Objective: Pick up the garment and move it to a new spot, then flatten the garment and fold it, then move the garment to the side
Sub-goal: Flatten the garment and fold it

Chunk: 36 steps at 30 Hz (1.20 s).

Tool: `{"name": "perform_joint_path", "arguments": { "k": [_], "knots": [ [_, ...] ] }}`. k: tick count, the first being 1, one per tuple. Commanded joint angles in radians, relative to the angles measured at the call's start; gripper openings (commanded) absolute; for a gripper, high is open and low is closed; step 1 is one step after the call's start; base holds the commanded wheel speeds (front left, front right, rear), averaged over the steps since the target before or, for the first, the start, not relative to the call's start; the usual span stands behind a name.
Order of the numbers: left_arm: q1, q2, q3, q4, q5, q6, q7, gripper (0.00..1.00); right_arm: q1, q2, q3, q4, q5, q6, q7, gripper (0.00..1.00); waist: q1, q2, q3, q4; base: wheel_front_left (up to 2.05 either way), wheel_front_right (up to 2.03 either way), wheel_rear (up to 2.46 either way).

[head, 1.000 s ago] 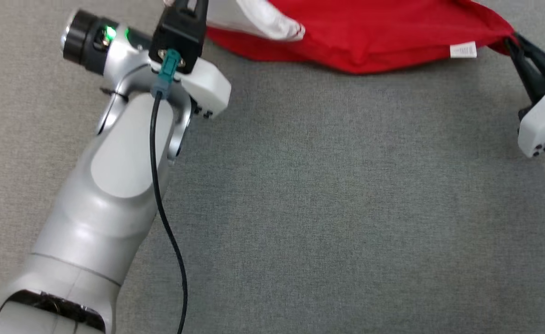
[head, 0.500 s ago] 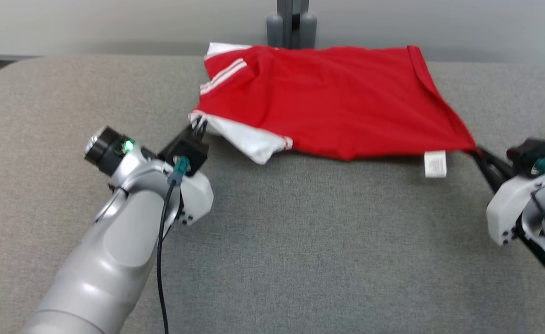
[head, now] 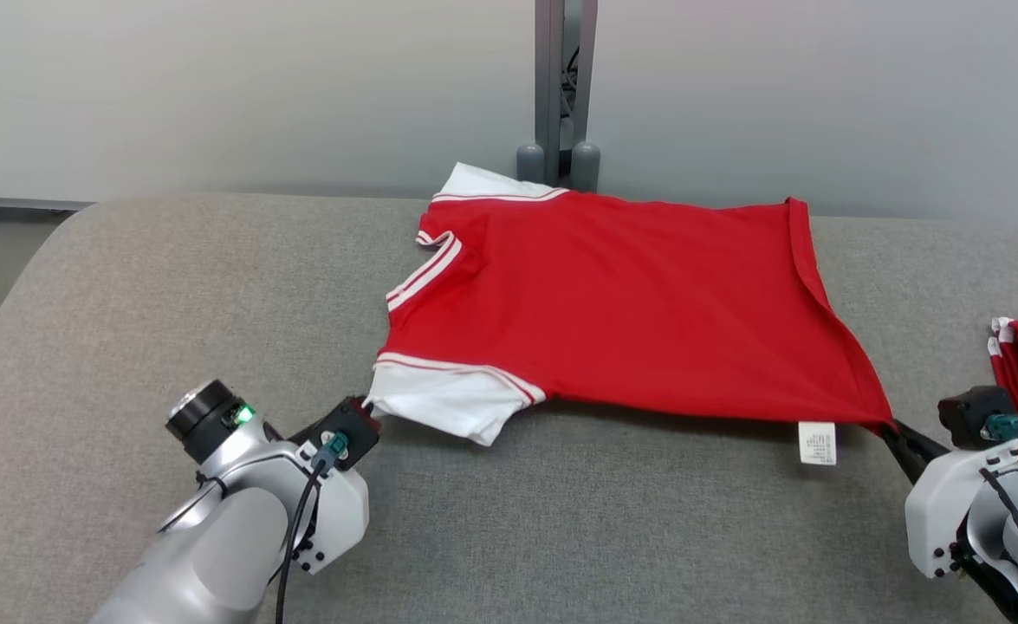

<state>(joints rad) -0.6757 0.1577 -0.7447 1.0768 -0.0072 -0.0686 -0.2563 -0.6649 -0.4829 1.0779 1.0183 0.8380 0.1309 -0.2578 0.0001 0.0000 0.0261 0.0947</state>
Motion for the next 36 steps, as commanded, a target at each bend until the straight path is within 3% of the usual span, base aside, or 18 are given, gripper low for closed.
{"name": "perform_joint_path", "arguments": {
  "k": [1,12,19,23,28,36],
  "knots": [
    [0.019,0.012,-0.006,0.007,0.0,-0.009,0.003,0.0,0.018,-0.007,0.014,0.006,0.027,0.0,0.006,0.0,-0.0001,0.0,-0.021,0.007,0.0,0.0,0.0],
    [0.101,0.015,-0.061,0.009,-0.049,-0.057,0.049,0.0,0.07,-0.019,0.08,-0.002,0.144,0.0,-0.006,0.0,-0.0001,0.0,-0.061,0.017,0.0,0.0,0.0],
    [0.152,0.034,-0.201,-0.033,-0.131,-0.061,0.12,0.0,0.083,-0.038,0.13,-0.035,0.122,0.0,-0.009,0.0,-0.0001,0.0,-0.082,0.014,0.0,0.0,0.0],
    [0.159,0.087,-0.326,-0.109,-0.223,-0.061,0.179,0.0,0.096,-0.052,0.161,-0.061,0.121,0.0,-0.009,0.0,-0.0001,0.0,-0.093,0.014,0.0,0.0,0.0],
    [0.131,0.195,-0.488,-0.27,-0.35,-0.062,0.284,0.0,0.104,-0.093,0.194,-0.157,0.133,0.0,0.058,0.0,-0.0001,0.0,-0.102,0.018,0.0,0.0,0.0],
    [0.168,0.407,-0.534,-0.657,-0.501,-0.062,0.525,0.0,0.138,-0.213,0.205,-0.422,0.152,0.0,0.228,0.0,-0.0001,0.0,-0.104,0.013,0.0,0.0,0.0]
  ]
}}
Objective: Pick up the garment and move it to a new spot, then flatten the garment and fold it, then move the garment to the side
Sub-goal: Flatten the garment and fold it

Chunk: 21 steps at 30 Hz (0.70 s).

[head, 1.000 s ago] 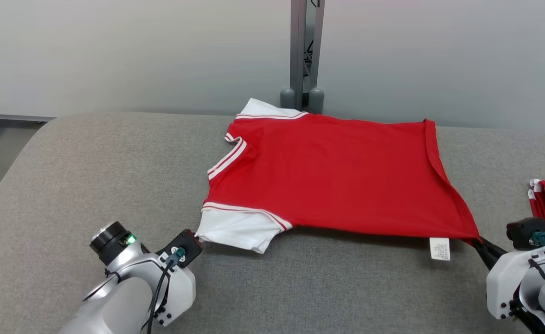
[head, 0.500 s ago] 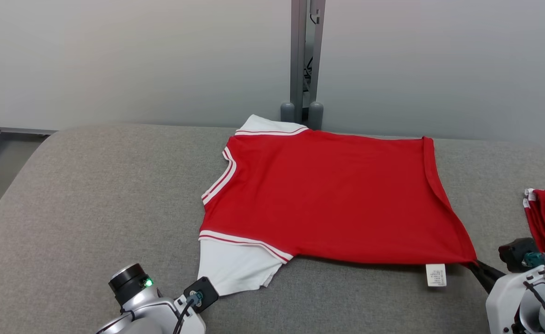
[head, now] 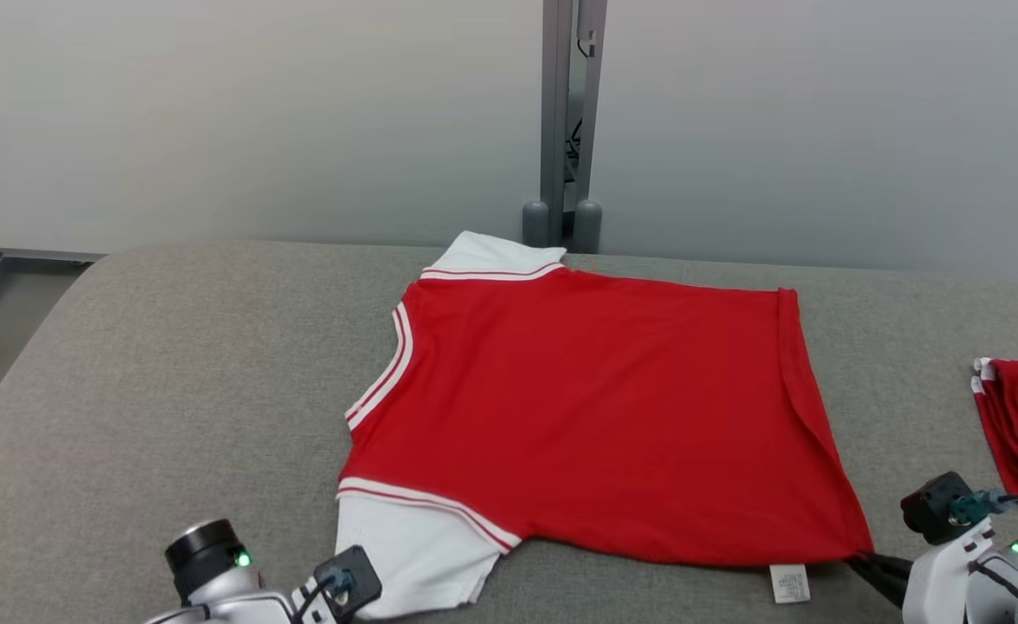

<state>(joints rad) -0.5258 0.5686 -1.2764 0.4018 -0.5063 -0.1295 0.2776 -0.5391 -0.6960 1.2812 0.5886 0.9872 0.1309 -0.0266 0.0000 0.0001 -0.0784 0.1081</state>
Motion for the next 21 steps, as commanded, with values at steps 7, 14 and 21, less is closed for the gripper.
{"name": "perform_joint_path", "arguments": {
  "k": [7,14,21],
  "knots": [
    [0.036,0.16,-0.003,-0.273,-0.089,-0.001,0.152,0.0,0.037,-0.095,0.001,-0.127,0.038,0.0,0.102,0.0,0.0,-0.0001,-0.005,0.006,0.0,0.0,0.0],
    [0.043,0.245,-0.003,-0.438,-0.164,-0.001,0.247,0.0,0.045,-0.145,0.001,-0.202,0.133,0.0,0.154,0.0,0.0,-0.0001,-0.012,0.014,0.0,0.0,0.0],
    [0.042,0.303,-0.002,-0.535,-0.232,-0.001,0.318,0.0,0.063,-0.2,0.001,-0.288,0.26,0.0,0.296,0.0,0.0,-0.0001,-0.018,0.016,0.0,0.0,0.0]
  ]
}}
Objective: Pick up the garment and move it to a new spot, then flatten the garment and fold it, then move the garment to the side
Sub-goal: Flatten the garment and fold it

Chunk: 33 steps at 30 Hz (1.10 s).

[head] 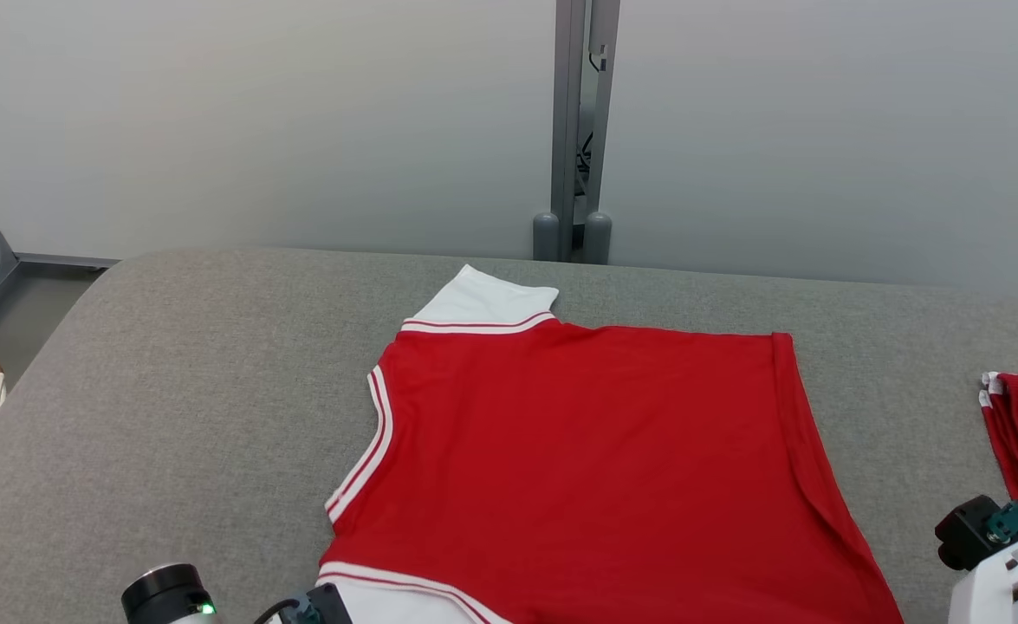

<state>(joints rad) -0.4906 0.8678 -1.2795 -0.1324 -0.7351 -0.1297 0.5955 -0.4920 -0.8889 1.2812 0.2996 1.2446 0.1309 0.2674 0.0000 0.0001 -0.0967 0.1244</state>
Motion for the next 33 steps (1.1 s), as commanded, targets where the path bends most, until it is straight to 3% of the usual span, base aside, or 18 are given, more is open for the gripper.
{"name": "perform_joint_path", "arguments": {
  "k": [1,11,33],
  "knots": [
    [0.01,0.009,0.001,-0.009,-0.016,0.0,0.006,0.0,0.016,-0.016,0.001,-0.013,0.018,0.0,0.022,0.0,0.0,-0.0001,-0.001,-0.001,0.0,0.0,0.0],
    [0.035,0.051,0.001,-0.066,-0.098,-0.001,0.069,0.0,0.058,-0.08,0.001,-0.134,0.181,0.0,0.187,0.0,0.0,-0.0001,0.001,-0.007,0.0,0.0,0.0],
    [-0.068,-0.032,0.085,0.095,-0.045,0.054,-0.034,0.0,-0.024,-0.051,-0.032,-0.07,0.17,0.0,0.022,0.0,0.0,-0.0001,0.041,-0.024,0.0,0.0,0.0]
  ]
}}
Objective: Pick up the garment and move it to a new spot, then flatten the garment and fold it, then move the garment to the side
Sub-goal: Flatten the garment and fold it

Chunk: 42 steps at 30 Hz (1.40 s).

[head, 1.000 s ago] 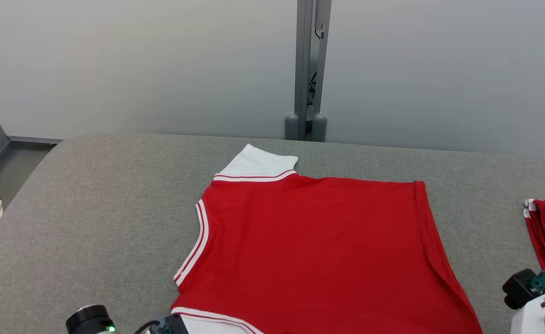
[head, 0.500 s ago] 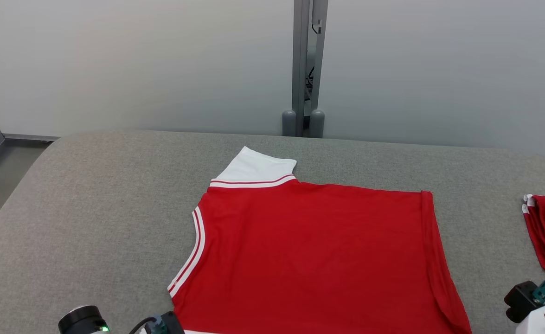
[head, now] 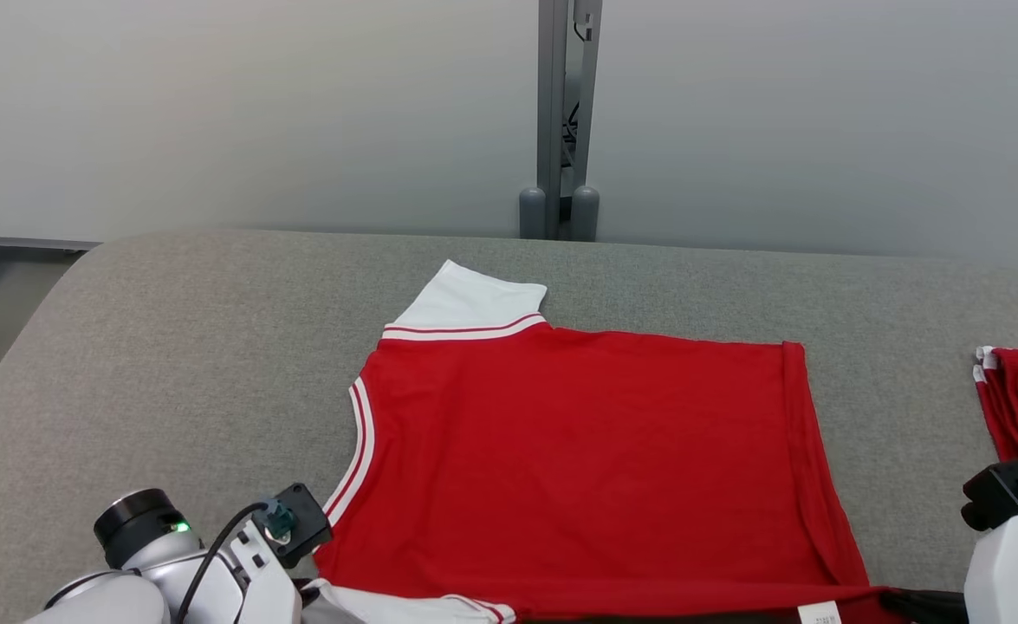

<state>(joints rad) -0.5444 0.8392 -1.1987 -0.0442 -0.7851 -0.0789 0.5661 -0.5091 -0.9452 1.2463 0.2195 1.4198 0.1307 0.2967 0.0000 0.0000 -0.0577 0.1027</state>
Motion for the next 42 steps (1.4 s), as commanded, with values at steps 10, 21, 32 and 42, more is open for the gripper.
{"name": "perform_joint_path", "arguments": {
  "k": [10,21,32,42],
  "knots": [
    [-0.086,-0.1,0.018,0.156,0.086,0.014,-0.092,0.0,-0.061,0.058,0.006,0.056,-0.002,0.0,-0.061,0.0,0.0,0.0,0.033,-0.026,0.0,0.0,0.0],
    [-0.147,-0.215,0.034,0.351,0.16,0.056,-0.214,0.0,-0.122,0.095,0.02,0.085,-0.051,0.0,-0.13,0.0,0.0,0.0,0.084,-0.05,0.0,0.0,0.0],
    [-0.22,-0.311,0.021,0.528,0.219,0.076,-0.267,0.0,-0.175,0.102,0.031,0.112,-0.063,0.0,-0.188,0.0,0.0,0.0,0.151,-0.053,0.0,0.0,0.0],
    [-0.31,-0.39,-0.007,0.692,0.281,0.06,-0.306,0.0,-0.201,0.1,0.035,0.113,-0.072,0.0,-0.214,0.0,0.0,0.0,0.205,-0.055,0.0,0.0,0.0]
  ]
}}
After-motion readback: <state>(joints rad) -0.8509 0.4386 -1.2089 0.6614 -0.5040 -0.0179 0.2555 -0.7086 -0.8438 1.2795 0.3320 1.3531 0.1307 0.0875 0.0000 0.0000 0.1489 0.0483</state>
